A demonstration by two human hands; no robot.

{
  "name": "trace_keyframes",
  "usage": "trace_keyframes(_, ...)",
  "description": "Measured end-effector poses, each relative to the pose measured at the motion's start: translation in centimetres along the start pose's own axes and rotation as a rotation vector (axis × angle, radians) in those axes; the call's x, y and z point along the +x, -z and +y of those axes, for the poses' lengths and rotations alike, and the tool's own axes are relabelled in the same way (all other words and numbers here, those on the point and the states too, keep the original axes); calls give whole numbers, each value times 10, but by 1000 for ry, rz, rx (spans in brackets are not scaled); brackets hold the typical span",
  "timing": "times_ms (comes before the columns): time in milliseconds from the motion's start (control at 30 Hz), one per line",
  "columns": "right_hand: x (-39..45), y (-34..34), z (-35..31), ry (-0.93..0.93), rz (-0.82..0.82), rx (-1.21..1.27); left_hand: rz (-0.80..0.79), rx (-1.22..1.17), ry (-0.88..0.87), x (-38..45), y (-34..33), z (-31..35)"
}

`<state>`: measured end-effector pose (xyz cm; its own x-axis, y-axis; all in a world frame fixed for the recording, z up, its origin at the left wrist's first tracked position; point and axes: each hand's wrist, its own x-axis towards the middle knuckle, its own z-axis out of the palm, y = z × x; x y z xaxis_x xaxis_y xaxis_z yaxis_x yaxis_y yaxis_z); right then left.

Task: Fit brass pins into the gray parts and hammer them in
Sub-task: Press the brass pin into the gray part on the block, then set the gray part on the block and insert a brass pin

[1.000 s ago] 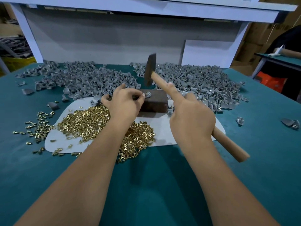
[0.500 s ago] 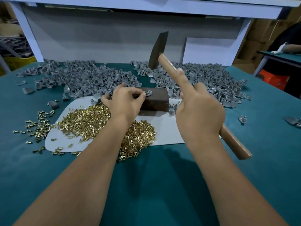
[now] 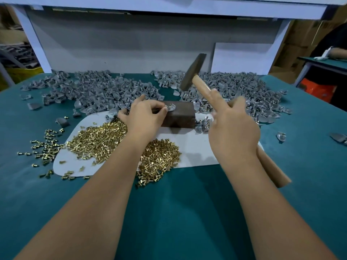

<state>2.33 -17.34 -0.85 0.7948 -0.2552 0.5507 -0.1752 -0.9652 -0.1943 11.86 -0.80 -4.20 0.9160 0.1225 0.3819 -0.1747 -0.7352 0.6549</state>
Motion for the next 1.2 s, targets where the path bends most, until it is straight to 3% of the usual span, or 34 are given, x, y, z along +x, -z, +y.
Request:
trace_keyframes(267,12,-6,22,-190,-126,-19,-61,-118,42,-4,9,4)
trace_keyframes(667,12,-13,26,-191,-257,-66,-76,-97,28,-5,10,4)
trace_keyframes(767,12,-16,22,-122,-162,-85,-61,-89,11,-7,10,5)
trace_keyframes(867,19,-21,3,19,-65,139,-46,-86,-1,-8,9,5)
trace_keyframes(1000,40,-35,-33,149,-214,447,-22,-107,-32,-5,6,3)
trace_keyframes(1200,60,-53,-56,180,-278,464,-12,-129,-38,1,4,0)
